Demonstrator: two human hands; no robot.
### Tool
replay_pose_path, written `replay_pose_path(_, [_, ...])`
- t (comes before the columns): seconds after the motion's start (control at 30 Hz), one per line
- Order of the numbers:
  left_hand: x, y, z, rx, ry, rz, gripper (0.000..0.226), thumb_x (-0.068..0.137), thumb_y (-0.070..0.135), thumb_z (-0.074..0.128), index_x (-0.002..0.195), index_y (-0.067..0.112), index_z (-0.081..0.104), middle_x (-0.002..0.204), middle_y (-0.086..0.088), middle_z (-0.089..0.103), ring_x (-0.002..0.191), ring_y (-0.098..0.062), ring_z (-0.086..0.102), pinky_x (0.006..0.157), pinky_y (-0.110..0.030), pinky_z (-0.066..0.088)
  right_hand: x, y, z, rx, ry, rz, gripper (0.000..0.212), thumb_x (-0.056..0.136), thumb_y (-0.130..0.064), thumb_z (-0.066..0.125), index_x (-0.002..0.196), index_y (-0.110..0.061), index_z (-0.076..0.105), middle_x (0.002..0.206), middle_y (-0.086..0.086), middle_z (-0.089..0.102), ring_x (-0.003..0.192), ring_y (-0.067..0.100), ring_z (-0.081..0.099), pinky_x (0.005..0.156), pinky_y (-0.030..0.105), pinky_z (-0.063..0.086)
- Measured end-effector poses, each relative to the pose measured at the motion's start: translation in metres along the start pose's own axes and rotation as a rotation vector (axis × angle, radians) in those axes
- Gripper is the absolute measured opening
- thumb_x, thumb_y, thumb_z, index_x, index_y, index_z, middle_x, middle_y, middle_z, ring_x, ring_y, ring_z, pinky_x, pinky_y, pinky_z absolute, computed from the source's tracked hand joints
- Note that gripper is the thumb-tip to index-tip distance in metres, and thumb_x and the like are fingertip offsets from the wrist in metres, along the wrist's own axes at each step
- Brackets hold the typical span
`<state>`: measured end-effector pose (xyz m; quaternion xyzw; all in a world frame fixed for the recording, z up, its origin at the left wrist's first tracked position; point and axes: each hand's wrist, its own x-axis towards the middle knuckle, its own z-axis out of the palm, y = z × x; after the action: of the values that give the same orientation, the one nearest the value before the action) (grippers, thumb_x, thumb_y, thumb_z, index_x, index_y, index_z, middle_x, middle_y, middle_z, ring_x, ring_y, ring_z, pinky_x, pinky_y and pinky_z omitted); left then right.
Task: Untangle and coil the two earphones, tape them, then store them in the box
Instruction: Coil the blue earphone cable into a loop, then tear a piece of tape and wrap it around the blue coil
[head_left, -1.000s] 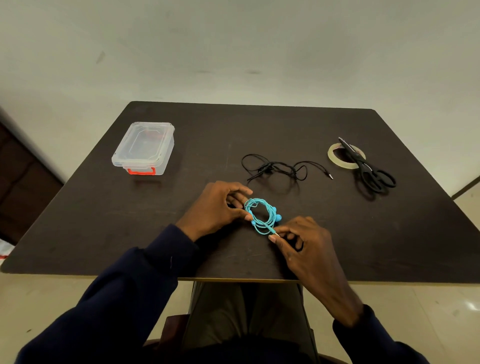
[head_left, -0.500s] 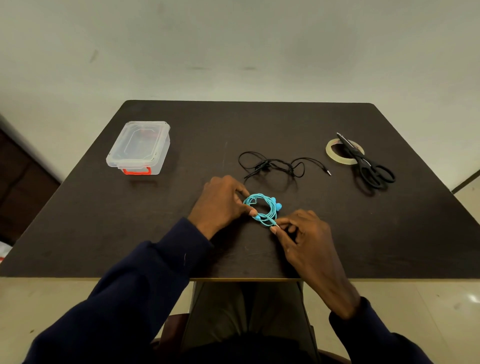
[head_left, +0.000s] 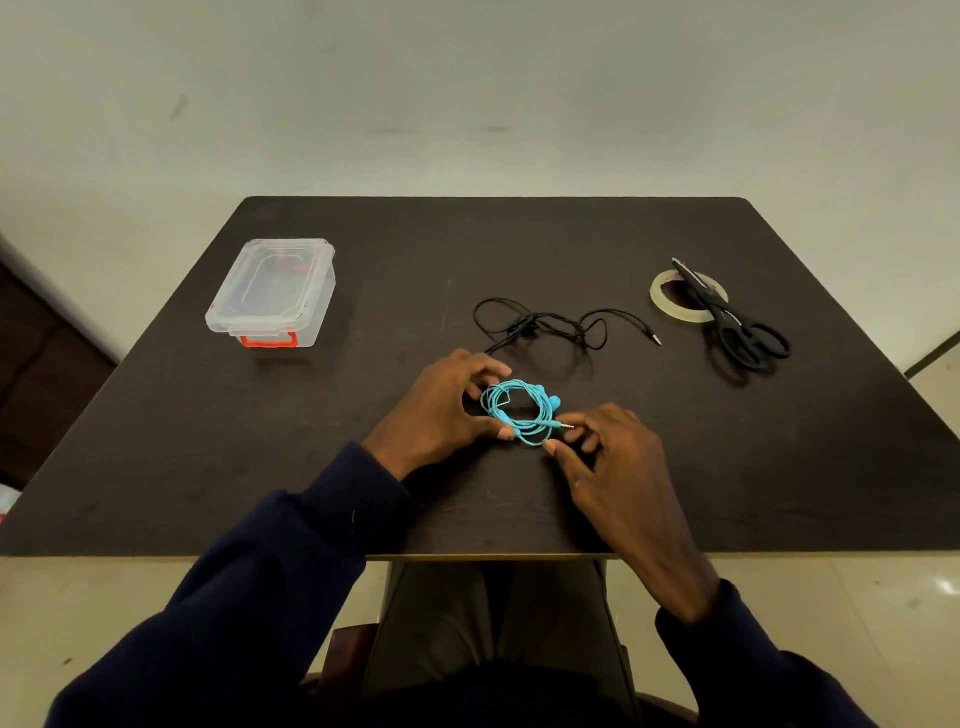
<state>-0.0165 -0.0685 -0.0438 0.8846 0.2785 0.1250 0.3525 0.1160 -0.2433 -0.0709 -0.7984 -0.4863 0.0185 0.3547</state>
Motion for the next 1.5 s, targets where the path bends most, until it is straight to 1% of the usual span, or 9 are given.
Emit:
replay_pose_path(0.23, [-0.001, -0.004, 0.002, -0.091, 0.054, 0.021, 0.065, 0.067, 0.020, 0.093, 0.125, 0.026, 0.066, 0.111, 0.009, 0.065, 0.094, -0.006, 0.063, 0.077, -0.007, 0.047, 0.002, -0.001, 0.000, 0.011, -0.010, 0.006, 0.030, 0.087, -0.029, 0.076, 0.114, -0.016, 0.072, 0.095, -0.006, 0.061, 0.082, 0.006, 0.053, 0.074, 0.022, 0.045])
replay_pose_path(0.33, [-0.002, 0.000, 0.003, -0.137, 0.097, -0.022, 0.052, 0.068, 0.020, 0.091, 0.117, 0.024, 0.072, 0.093, 0.009, 0.073, 0.078, -0.003, 0.067, 0.074, -0.019, 0.056, 0.002, -0.001, -0.001, 0.029, -0.005, -0.026, 0.020, 0.090, -0.028, 0.073, 0.107, -0.017, 0.075, 0.093, -0.006, 0.063, 0.080, 0.006, 0.055, 0.074, 0.029, 0.053])
replay_pose_path(0.43, [-0.001, 0.008, 0.002, -0.104, 0.127, -0.096, 0.047, 0.068, 0.025, 0.091, 0.112, 0.024, 0.075, 0.075, 0.010, 0.073, 0.061, 0.007, 0.063, 0.064, -0.012, 0.051, 0.002, -0.001, -0.002, 0.046, -0.001, -0.059, 0.016, 0.091, -0.027, 0.070, 0.103, -0.017, 0.076, 0.090, -0.005, 0.065, 0.078, 0.006, 0.056, 0.071, 0.033, 0.055])
replay_pose_path(0.5, [0.001, 0.013, 0.001, -0.014, 0.138, -0.126, 0.043, 0.068, 0.031, 0.092, 0.109, 0.027, 0.077, 0.071, 0.011, 0.073, 0.061, 0.005, 0.064, 0.065, -0.011, 0.049, 0.002, -0.001, -0.002, 0.042, 0.005, -0.072, 0.015, 0.091, -0.025, 0.071, 0.102, -0.016, 0.076, 0.089, -0.004, 0.066, 0.077, 0.008, 0.056, 0.070, 0.034, 0.054])
replay_pose_path(0.63, [0.003, 0.021, 0.005, 0.207, 0.165, -0.161, 0.044, 0.072, 0.044, 0.087, 0.113, 0.030, 0.076, 0.094, 0.007, 0.075, 0.094, -0.010, 0.067, 0.095, -0.036, 0.052, 0.004, 0.001, -0.001, -0.003, -0.005, -0.066, 0.015, 0.091, -0.028, 0.070, 0.099, -0.017, 0.076, 0.085, -0.006, 0.062, 0.076, 0.007, 0.052, 0.068, 0.027, 0.048])
replay_pose_path(0.77, [0.003, 0.019, 0.009, 0.339, 0.108, -0.123, 0.056, 0.081, 0.047, 0.079, 0.133, 0.031, 0.065, 0.121, -0.001, 0.055, 0.116, -0.017, 0.050, 0.101, -0.033, 0.043, 0.009, 0.003, -0.003, 0.009, -0.058, -0.010, 0.011, 0.091, -0.027, 0.072, 0.098, -0.019, 0.074, 0.086, -0.008, 0.059, 0.075, 0.005, 0.052, 0.069, 0.022, 0.045])
replay_pose_path(1.03, [-0.005, 0.009, 0.001, 0.181, -0.011, -0.078, 0.082, 0.080, 0.035, 0.082, 0.151, 0.025, 0.043, 0.128, 0.003, 0.046, 0.116, -0.013, 0.046, 0.104, -0.035, 0.046, 0.015, 0.008, -0.011, 0.056, -0.062, 0.049, 0.018, 0.084, -0.018, 0.081, 0.101, -0.016, 0.074, 0.090, -0.005, 0.063, 0.077, 0.008, 0.059, 0.073, 0.029, 0.056])
replay_pose_path(1.3, [-0.008, -0.003, 0.000, 0.054, -0.004, -0.039, 0.079, 0.075, 0.026, 0.087, 0.145, 0.029, 0.051, 0.128, 0.006, 0.048, 0.112, -0.007, 0.050, 0.093, -0.021, 0.046, 0.021, 0.007, -0.014, 0.103, -0.101, 0.057, 0.025, 0.083, -0.016, 0.081, 0.106, -0.018, 0.073, 0.094, -0.008, 0.062, 0.080, 0.006, 0.060, 0.075, 0.024, 0.055])
replay_pose_path(1.5, [-0.015, -0.007, -0.006, -0.034, -0.022, -0.076, 0.082, 0.072, 0.020, 0.090, 0.144, 0.027, 0.051, 0.132, 0.007, 0.047, 0.116, -0.007, 0.051, 0.101, -0.026, 0.049, 0.023, 0.007, -0.016, 0.141, -0.117, 0.072, 0.031, 0.082, -0.012, 0.082, 0.111, -0.016, 0.072, 0.097, -0.006, 0.064, 0.083, 0.007, 0.062, 0.075, 0.020, 0.055])
